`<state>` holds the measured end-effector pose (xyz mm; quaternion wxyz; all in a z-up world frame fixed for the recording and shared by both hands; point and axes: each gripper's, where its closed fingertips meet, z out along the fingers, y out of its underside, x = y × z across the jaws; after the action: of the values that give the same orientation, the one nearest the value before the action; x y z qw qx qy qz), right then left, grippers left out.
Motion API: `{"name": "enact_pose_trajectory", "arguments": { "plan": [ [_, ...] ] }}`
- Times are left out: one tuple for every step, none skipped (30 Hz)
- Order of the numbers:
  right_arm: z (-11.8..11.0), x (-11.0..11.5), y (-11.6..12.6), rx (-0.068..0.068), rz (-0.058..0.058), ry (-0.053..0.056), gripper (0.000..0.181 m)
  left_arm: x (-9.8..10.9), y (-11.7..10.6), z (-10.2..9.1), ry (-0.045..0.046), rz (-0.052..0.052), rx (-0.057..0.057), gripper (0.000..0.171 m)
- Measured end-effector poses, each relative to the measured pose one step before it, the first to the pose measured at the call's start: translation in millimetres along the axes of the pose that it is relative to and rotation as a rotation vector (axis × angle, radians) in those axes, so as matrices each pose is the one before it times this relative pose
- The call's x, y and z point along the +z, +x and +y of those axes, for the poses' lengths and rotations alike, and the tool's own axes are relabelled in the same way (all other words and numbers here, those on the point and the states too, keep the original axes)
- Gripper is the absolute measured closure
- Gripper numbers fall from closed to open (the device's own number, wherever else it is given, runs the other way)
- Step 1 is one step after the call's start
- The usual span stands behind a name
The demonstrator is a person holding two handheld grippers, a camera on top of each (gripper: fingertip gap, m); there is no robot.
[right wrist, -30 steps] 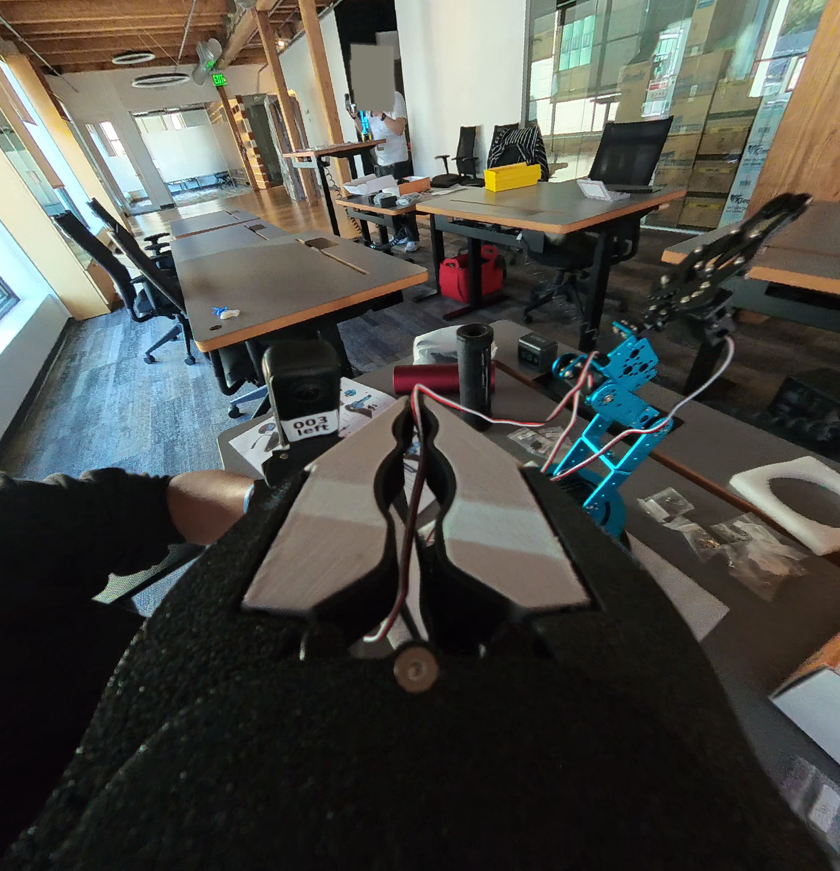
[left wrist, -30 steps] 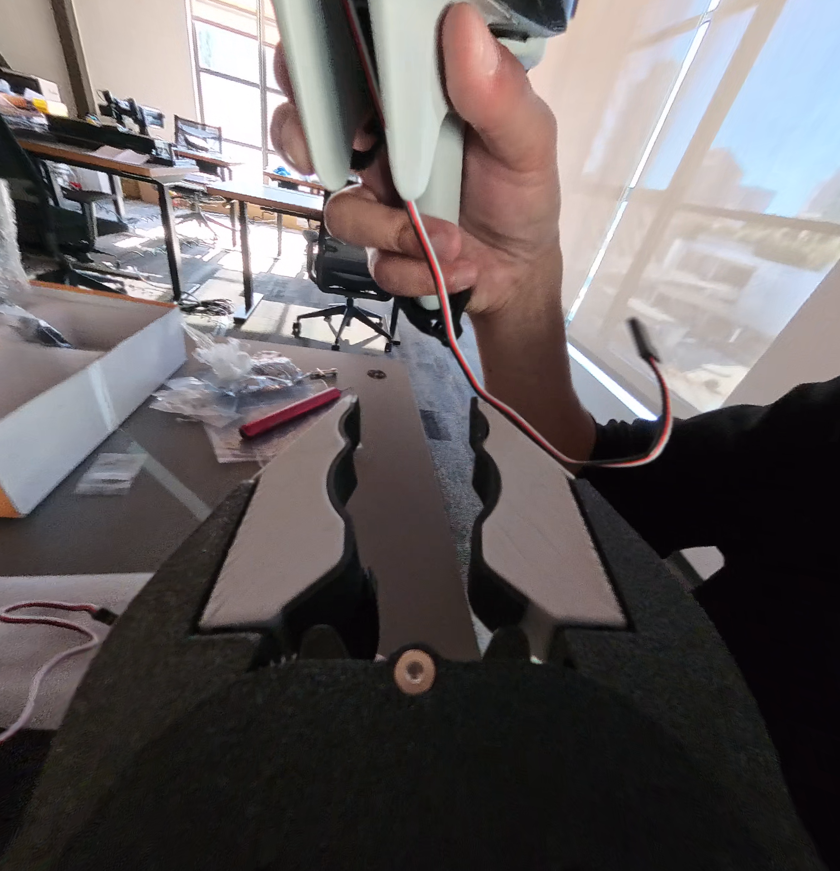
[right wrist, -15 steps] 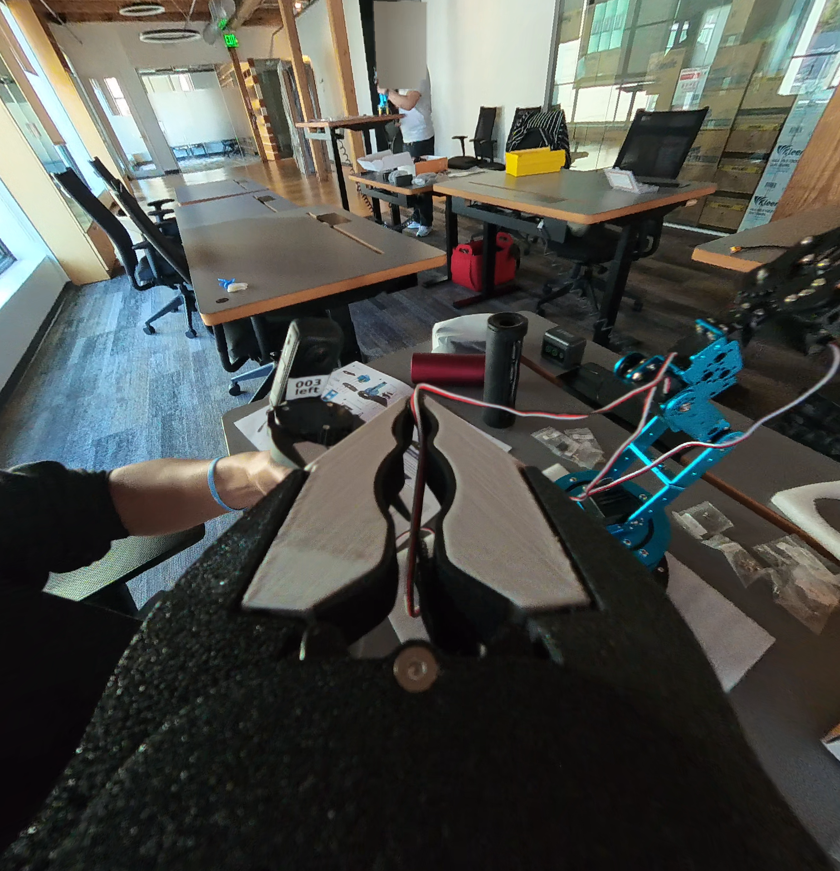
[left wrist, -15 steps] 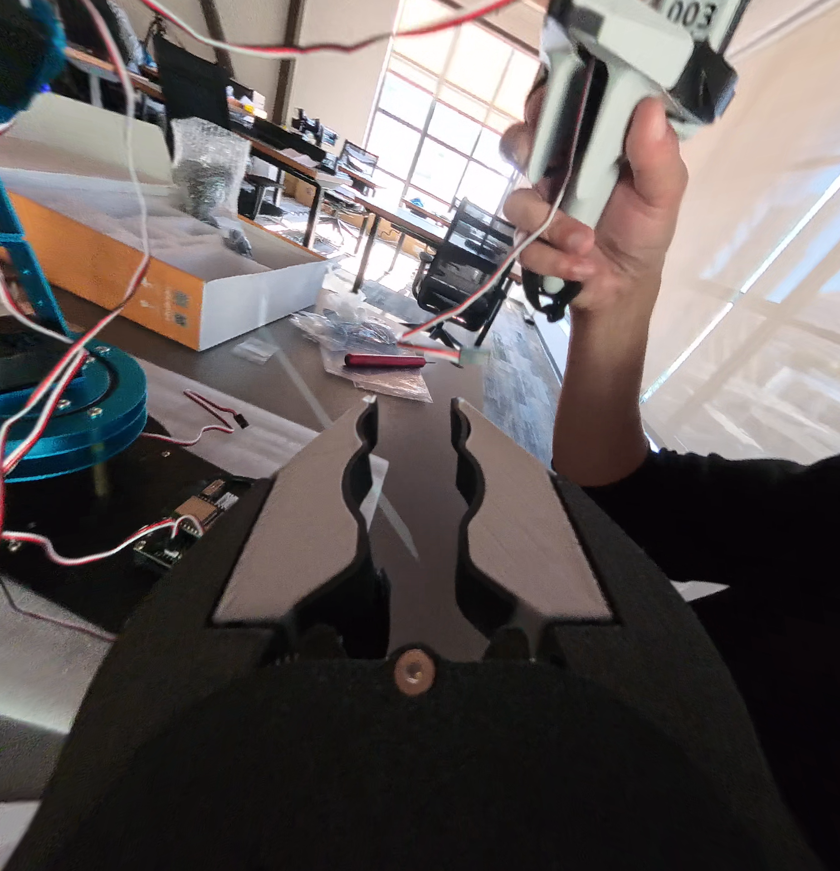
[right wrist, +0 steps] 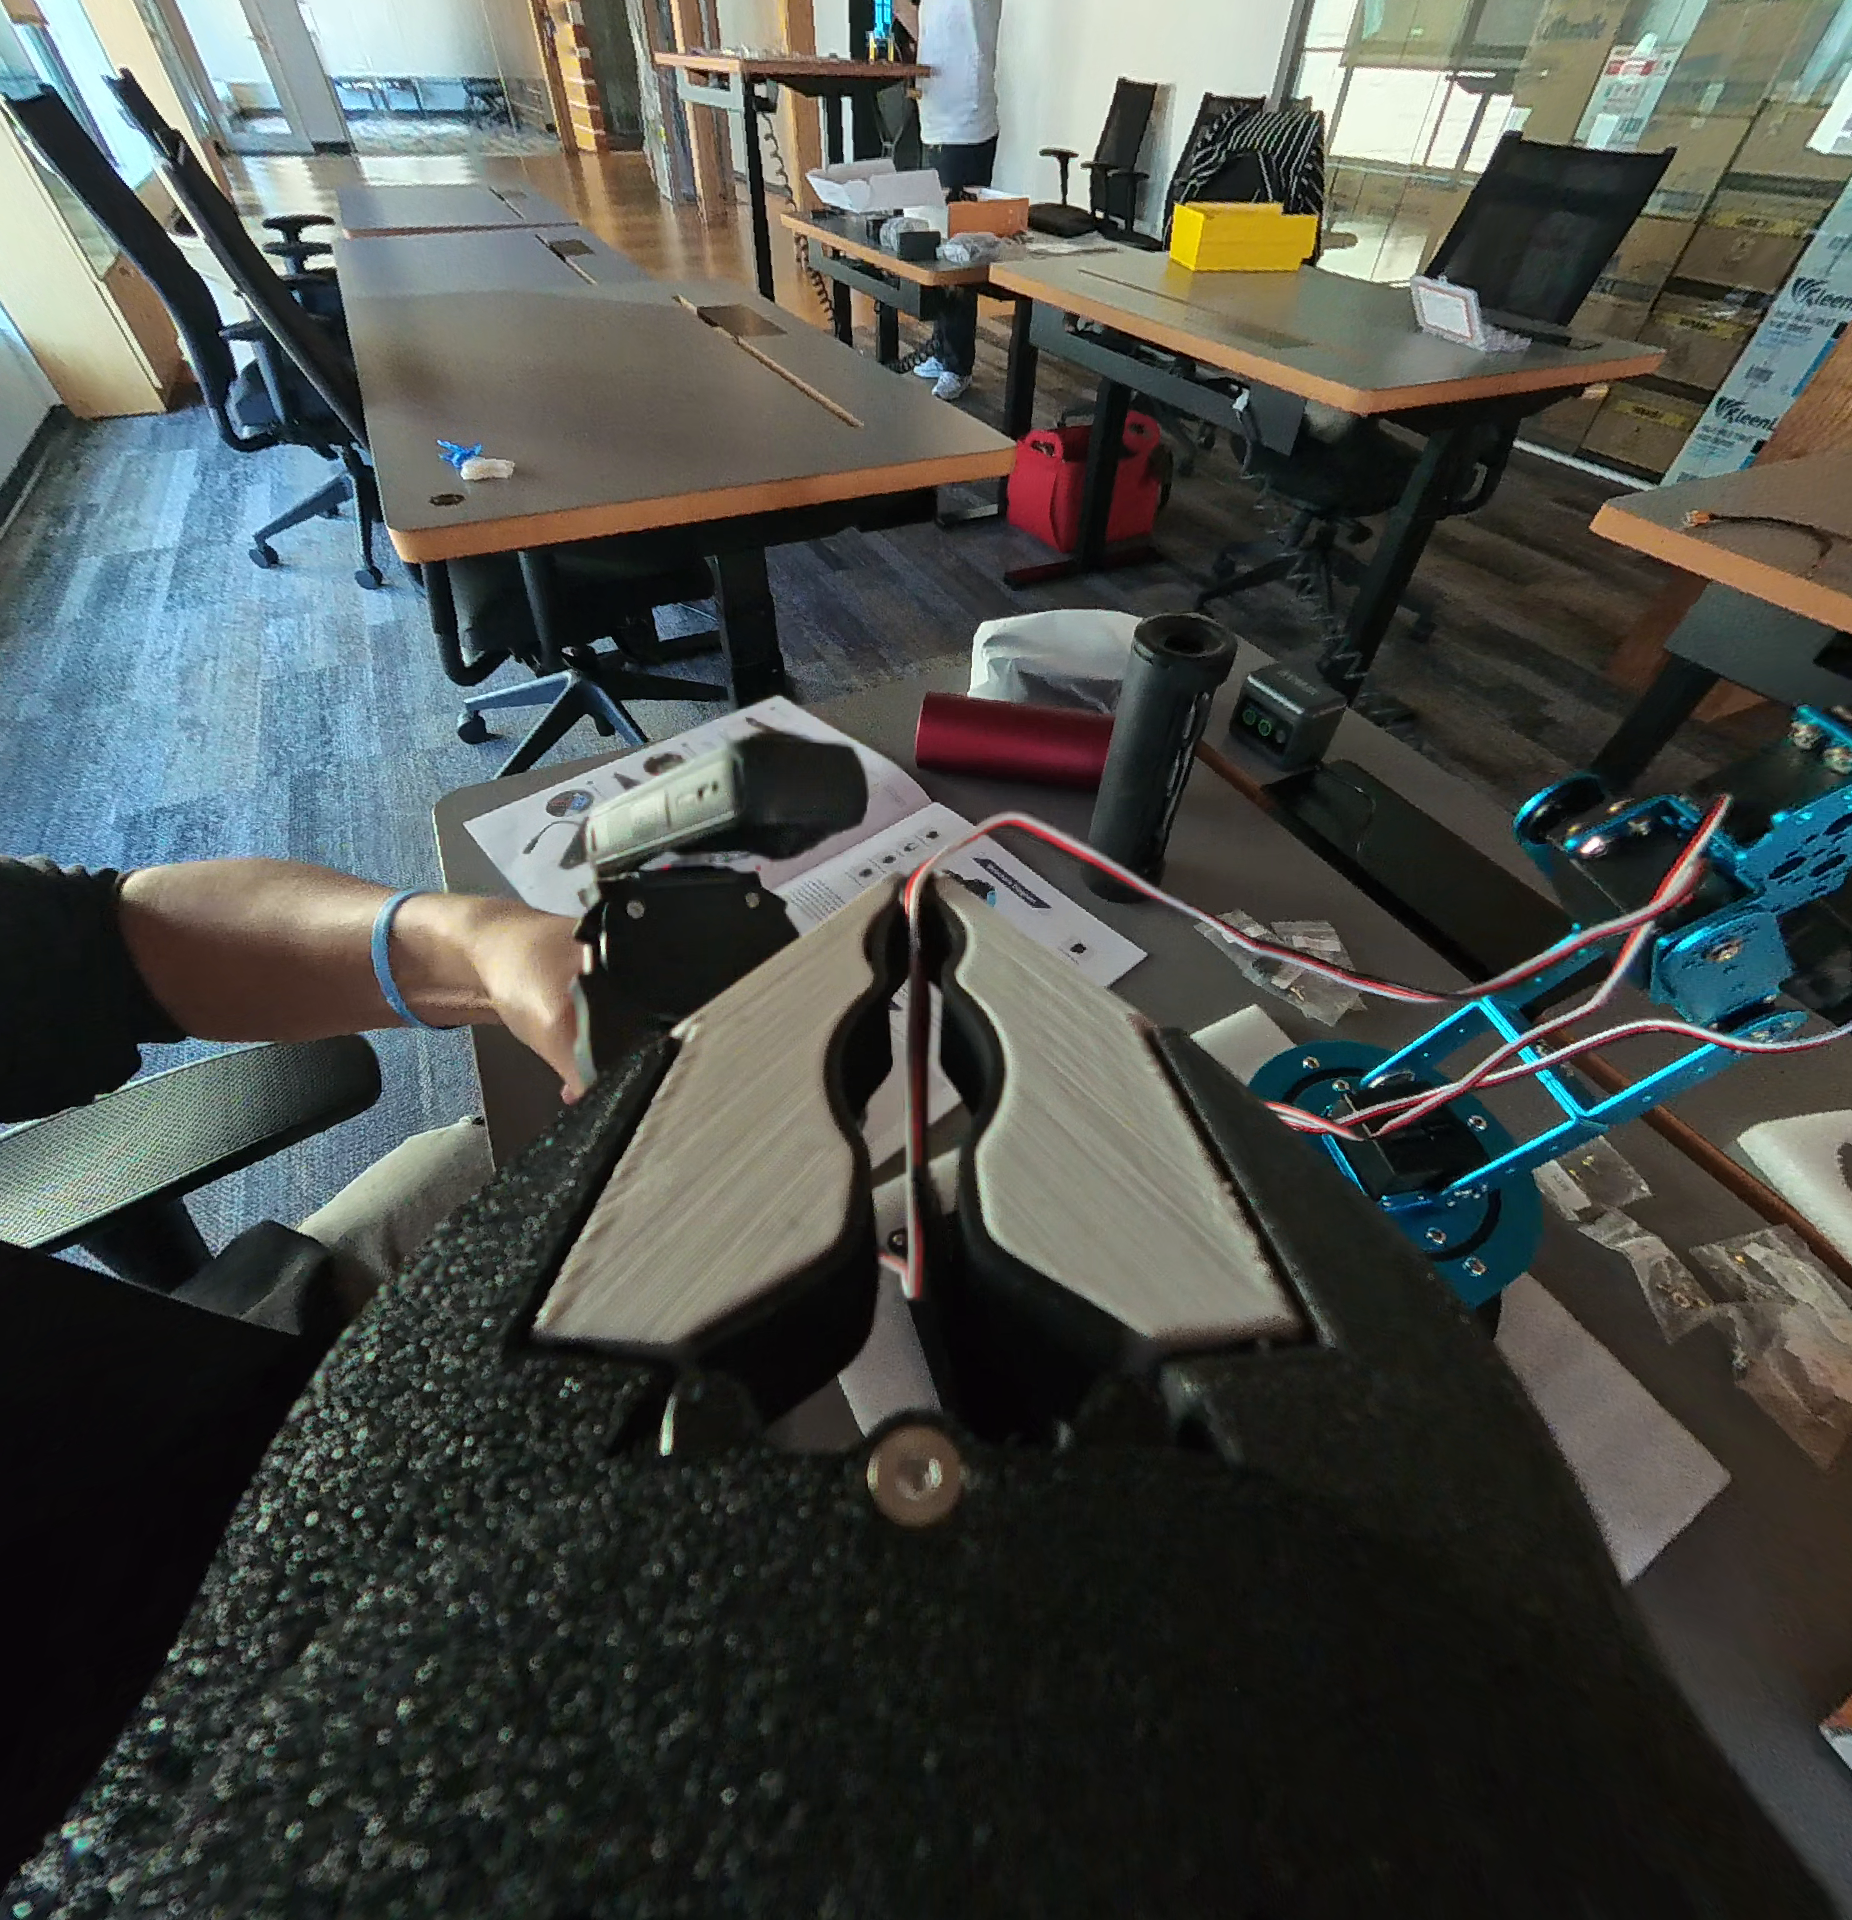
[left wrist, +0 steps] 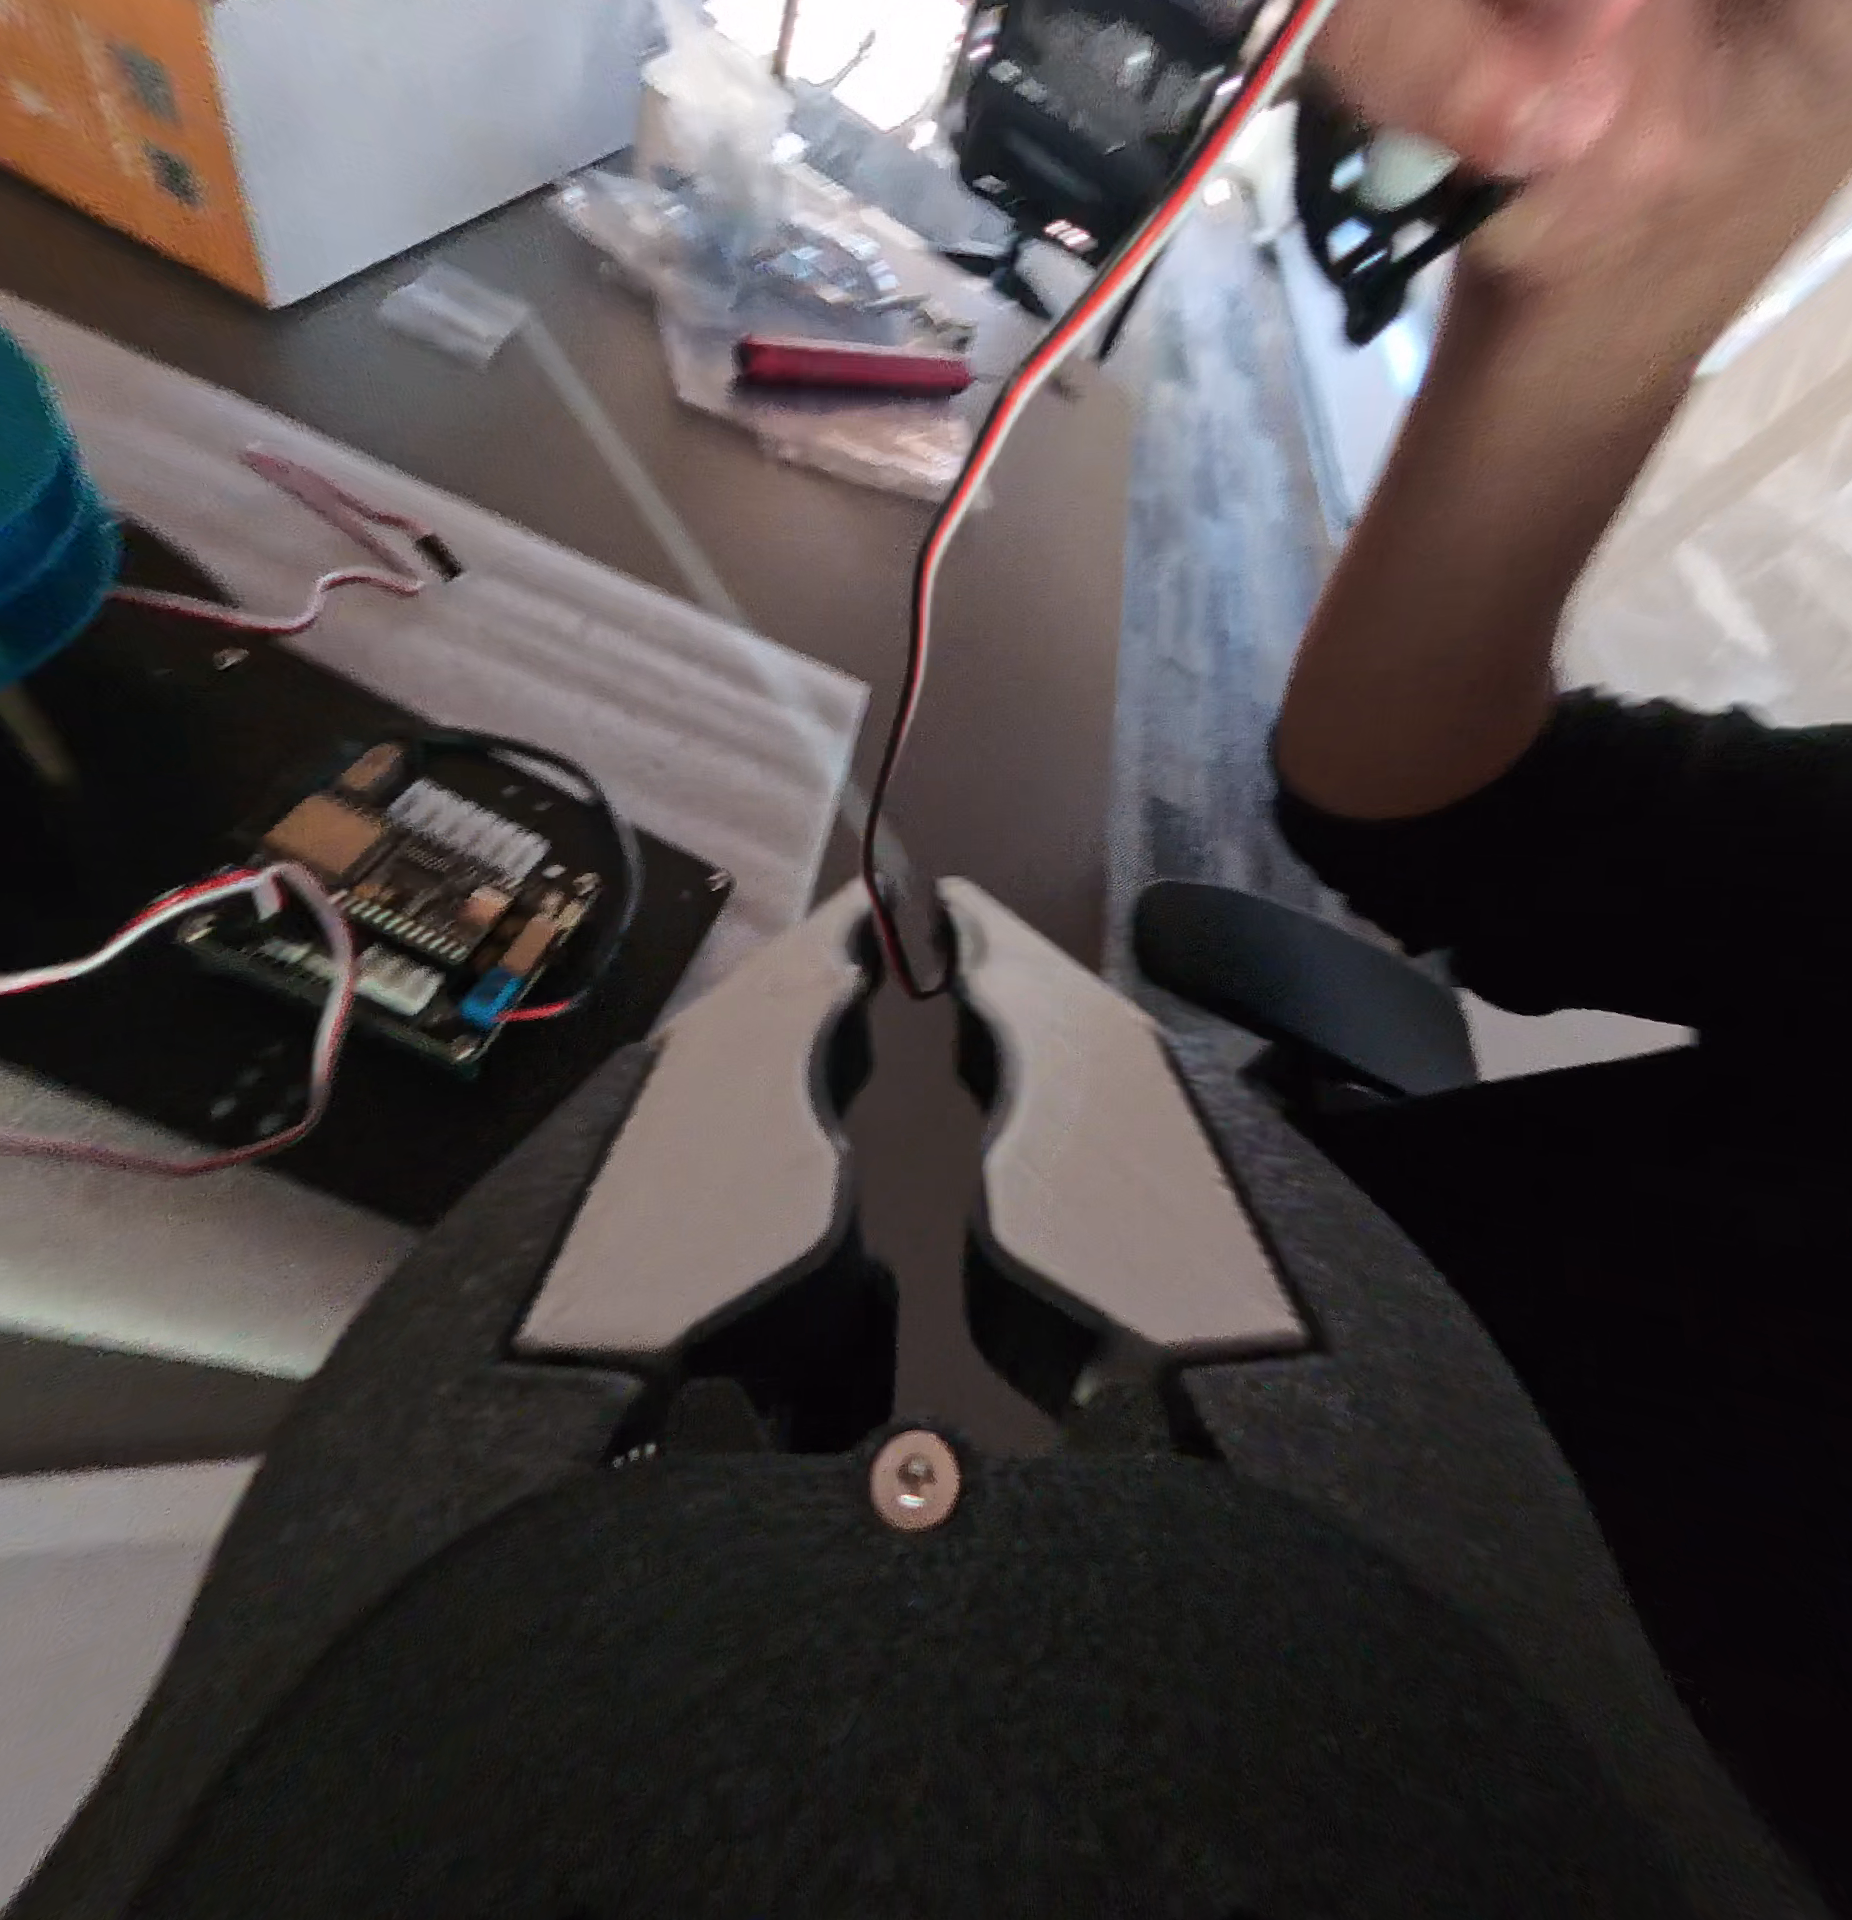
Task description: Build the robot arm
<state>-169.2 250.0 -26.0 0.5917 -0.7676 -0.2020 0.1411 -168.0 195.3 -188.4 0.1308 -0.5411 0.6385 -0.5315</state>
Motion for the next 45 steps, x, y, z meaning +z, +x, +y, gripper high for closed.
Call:
{"name": "enact_pose_trajectory", "arguments": {
  "plan": [
    [-0.11, -0.51, 1.73, -0.0019, 0.0050, -0.0020, 0.181, -0.53, -7.67, 3.83, -0.00746, -0.0482, 0.0014, 0.171],
    [0.34, -1.66, 3.79, -0.0056, 0.0155, -0.0032, 0.181, -2.66, -4.73, 1.06, 0.00852, -0.0248, 0.0025, 0.171],
    [-0.30, -2.31, 4.21, -0.0034, 0.0151, 0.0039, 0.181, -4.31, -1.18, -0.72, 0.01876, 0.0018, 0.0003, 0.171],
    [-0.38, -2.27, 3.27, 0.0056, 0.0057, 0.0067, 0.181, -5.20, 0.61, -1.99, 0.02468, 0.0127, -0.0026, 0.171],
    [0.71, -1.72, 1.98, 0.0108, -0.0053, 0.0032, 0.181, -5.30, 0.79, -2.44, 0.02215, 0.0130, -0.0026, 0.171],
    [2.00, -0.75, 1.41, 0.0105, -0.0103, 0.0003, 0.181, -5.33, 2.31, -2.77, 0.01755, 0.0175, 0.0011, 0.171],
    [4.03, 0.34, 2.14, 0.0097, -0.0053, -0.0029, 0.181, -5.77, 6.06, -3.95, 0.01765, 0.0363, 0.0073, 0.171],
    [7.32, 1.52, 3.08, 0.0057, -0.0002, -0.0134, 0.179, -6.29, 9.48, -5.14, 0.01711, 0.0524, 0.0072, 0.171],
    [12.07, 2.81, 4.53, 0.0030, 0.0066, -0.0297, 0.178, -6.30, 9.69, -5.60, 0.01342, 0.0503, -0.0016, 0.171],
    [16.96, 3.52, 5.72, 0.0043, 0.0104, -0.0505, 0.170, -6.44, 9.67, -5.75, 0.00893, 0.0473, -0.0029, 0.171],
    [19.70, 3.91, 6.75, 0.0067, 0.0108, -0.0623, 0.164, -6.75, 10.40, -5.70, 0.00755, 0.0495, 0.0031, 0.171],
    [19.40, 3.90, 5.12, 0.0089, -0.0027, -0.0568, 0.154, -6.58, 8.74, -4.71, -0.00041, 0.0362, 0.0053, 0.171],
    [16.35, 2.59, 2.65, 0.0121, -0.0196, -0.0374, 0.148, -6.10, 5.27, -3.10, -0.01239, 0.0151, 0.0078, 0.171],
    [11.19, 0.12, -0.66, 0.0065, -0.0392, -0.0091, 0.146, -5.63, 4.43, -1.28, -0.02387, 0.0142, 0.0087, 0.171],
    [7.12, -2.78, -5.79, -0.0141, -0.0618, 0.0067, 0.141, -5.07, 2.91, 0.05, -0.03427, 0.0120, 0.0073, 0.171],
    [-0.10, -5.40, -6.49, -0.0363, -0.0515, 0.0324, 0.138, -4.47, -0.54, 0.05, -0.03723, -0.0053, 0.0023, 0.171],
    [-8.82, -6.61, -9.19, -0.0571, -0.0493, 0.0656, 0.137, -3.56, -2.26, 0.20, -0.03989, -0.0102, -0.0070, 0.171],
    [-14.63, -3.90, -14.38, -0.0660, -0.0663, 0.0757, 0.138, -2.54, -2.11, -0.29, -0.03710, -0.0091, -0.0071, 0.171],
    [-17.81, 1.68, -15.67, -0.0603, -0.0702, 0.0723, 0.137, -1.40, -1.71, -0.68, -0.03205, -0.0097, -0.0014, 0.171],
    [-15.68, 7.68, -11.08, -0.0571, -0.0508, 0.0488, 0.139, -0.52, -0.10, -0.36, -0.03236, -0.0017, 0.0022, 0.171],
    [-10.08, 12.00, -8.04, -0.0539, -0.0477, 0.0136, 0.139, 0.10, -0.03, 0.53, -0.03301, -0.0039, 0.0105, 0.171],
    [-6.85, 13.52, -6.63, -0.0475, -0.0566, 0.0007, 0.139, 0.45, -2.34, 1.65, -0.03423, -0.0201, 0.0182, 0.171],
    [-6.41, 13.05, -2.76, -0.0376, -0.0502, 0.0099, 0.140, 0.97, -2.98, 2.54, -0.03417, -0.0252, 0.0185, 0.171],
    [-2.25, 12.18, 1.20, -0.0165, -0.0430, -0.0035, 0.141, 1.58, -1.88, 2.41, -0.02684, -0.0187, 0.0159, 0.171],
    [3.20, 11.30, 2.67, 0.0028, -0.0442, -0.0310, 0.141, 1.73, -0.45, 1.61, -0.01732, -0.0125, 0.0145, 0.171],
    [5.76, 9.61, 5.73, 0.0126, -0.0284, -0.0424, 0.140, 1.65, -0.29, 0.60, -0.00843, -0.0135, 0.0144, 0.171],
    [6.20, 7.46, 6.13, 0.0148, -0.0214, -0.0416, 0.139, 1.36, -0.24, 0.88, -0.00612, -0.0132, 0.0141, 0.171],
    [6.01, 5.36, 4.65, 0.0161, -0.0258, -0.0357, 0.140, 1.00, 0.07, 1.13, -0.00438, -0.0122, 0.0153, 0.171],
    [4.74, 3.65, 2.75, 0.0226, -0.0323, -0.0246, 0.142, 1.05, -0.66, 2.49, -0.00951, -0.0165, 0.0181, 0.171],
    [3.75, 2.57, -0.94, 0.0273, -0.0503, -0.0181, 0.149, 1.04, -1.49, 3.12, -0.01208, -0.0224, 0.0195, 0.171],
    [3.10, 1.81, -1.84, 0.0214, -0.0464, -0.0175, 0.162, 1.19, -1.65, 2.82, -0.00998, -0.0219, 0.0162, 0.171],
    [3.48, 0.94, -0.11, 0.0074, -0.0233, -0.0232, 0.176, 0.88, -1.54, 2.33, -0.00580, -0.0198, 0.0100, 0.171],
    [2.47, 0.22, 1.30, -0.0011, 0.0011, -0.0166, 0.179, 0.27, -2.11, 1.31, 0.00294, -0.0204, 0.0054, 0.171],
    [0.79, -0.99, 1.90, -0.0078, 0.0160, -0.0048, 0.181, -0.45, -2.62, 1.57, 0.00669, -0.0221, 0.0043, 0.171],
    [1.17, -2.06, 2.06, -0.0038, 0.0235, -0.0065, 0.181, -0.77, -3.13, 2.34, 0.00759, -0.0244, 0.0087, 0.171],
    [1.88, -2.26, 0.70, -0.0010, 0.0168, -0.0090, 0.181, -1.45, -3.22, 2.46, 0.01454, -0.0246, 0.0123, 0.171],
    [1.56, -2.53, 0.33, -0.0027, 0.0174, -0.0033, 0.181, -1.93, -2.83, 1.45, 0.02517, -0.0205, 0.0095, 0.171],
    [1.74, -2.69, 0.78, -0.0018, 0.0194, -0.0021, 0.181, -2.52, -2.28, -0.03, 0.03447, -0.0124, 0.0022, 0.171],
    [2.78, -2.58, 0.94, 0.0022, 0.0174, -0.0083, 0.181, -2.75, -1.38, -0.91, 0.03873, -0.0019, -0.0068, 0.170],
    [1.98, -2.75, 1.94, 0.0013, 0.0225, -0.0026, 0.181, -2.53, -1.13, -1.73, 0.04003, 0.0040, -0.0150, 0.169],
    [0.94, -2.43, 0.84, 0.0015, 0.0149, 0.0038, 0.181, -2.21, -1.44, -2.61, 0.04164, 0.0046, -0.0197, 0.165],
    [0.40, -1.40, -0.06, 0.0011, 0.0103, 0.0063, 0.181, -1.29, -0.51, -2.45, 0.03706, 0.0110, -0.0176, 0.163],
    [0.59, -0.51, 0.29, -0.0015, 0.0122, 0.0037, 0.181, -0.32, -0.40, -1.55, 0.02762, 0.0105, -0.0121, 0.163],
    [1.17, 0.26, 0.54, -0.0012, 0.0124, -0.0006, 0.181, 0.47, -0.53, -0.58, 0.01971, 0.0054, -0.0044, 0.164],
    [1.04, 0.18, 1.35, -0.0031, 0.0163, -0.0001, 0.181, 0.93, -0.07, -0.20, 0.01645, 0.0057, -0.0001, 0.163]
  ]
}}
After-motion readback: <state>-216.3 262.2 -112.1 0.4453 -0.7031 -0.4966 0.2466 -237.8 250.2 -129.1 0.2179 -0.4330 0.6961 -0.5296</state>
